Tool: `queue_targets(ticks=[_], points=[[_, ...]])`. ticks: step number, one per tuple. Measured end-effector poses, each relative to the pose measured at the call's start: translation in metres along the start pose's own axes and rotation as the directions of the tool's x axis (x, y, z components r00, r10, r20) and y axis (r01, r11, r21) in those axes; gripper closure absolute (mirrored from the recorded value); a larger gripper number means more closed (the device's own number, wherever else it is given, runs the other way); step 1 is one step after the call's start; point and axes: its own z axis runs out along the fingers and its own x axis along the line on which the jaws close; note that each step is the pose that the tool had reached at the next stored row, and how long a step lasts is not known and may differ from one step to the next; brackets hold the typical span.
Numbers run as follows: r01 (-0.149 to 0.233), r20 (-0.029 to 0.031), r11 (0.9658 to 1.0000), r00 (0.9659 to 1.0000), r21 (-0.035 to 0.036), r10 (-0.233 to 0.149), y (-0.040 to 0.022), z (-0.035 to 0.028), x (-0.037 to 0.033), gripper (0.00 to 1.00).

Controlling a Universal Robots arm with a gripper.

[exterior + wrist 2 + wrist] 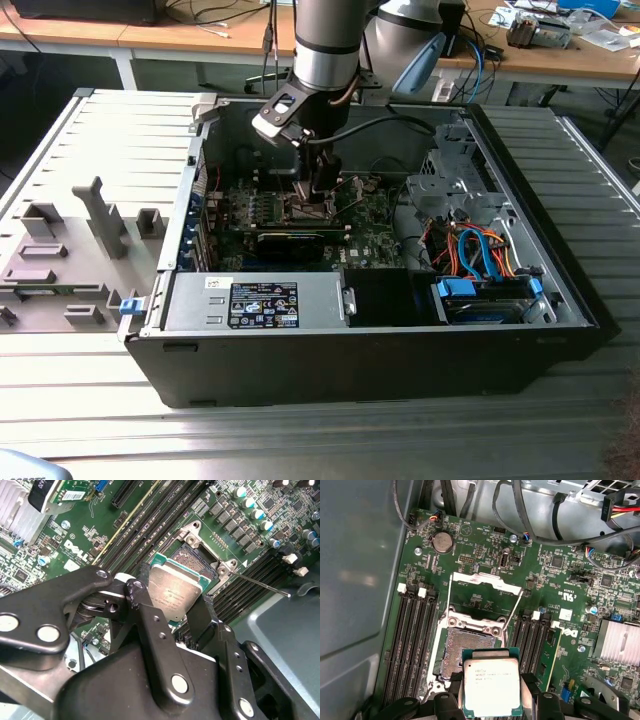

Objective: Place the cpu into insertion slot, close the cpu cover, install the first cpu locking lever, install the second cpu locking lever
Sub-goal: 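Place the cpu into insertion slot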

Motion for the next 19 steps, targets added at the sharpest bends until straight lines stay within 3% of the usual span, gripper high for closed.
queue_targets(ticks=[19], points=[[-0.027,-0.0012,0.9996,0.9996,0.0011,0.027,0.0000,0.0008,0.0000,0.45]])
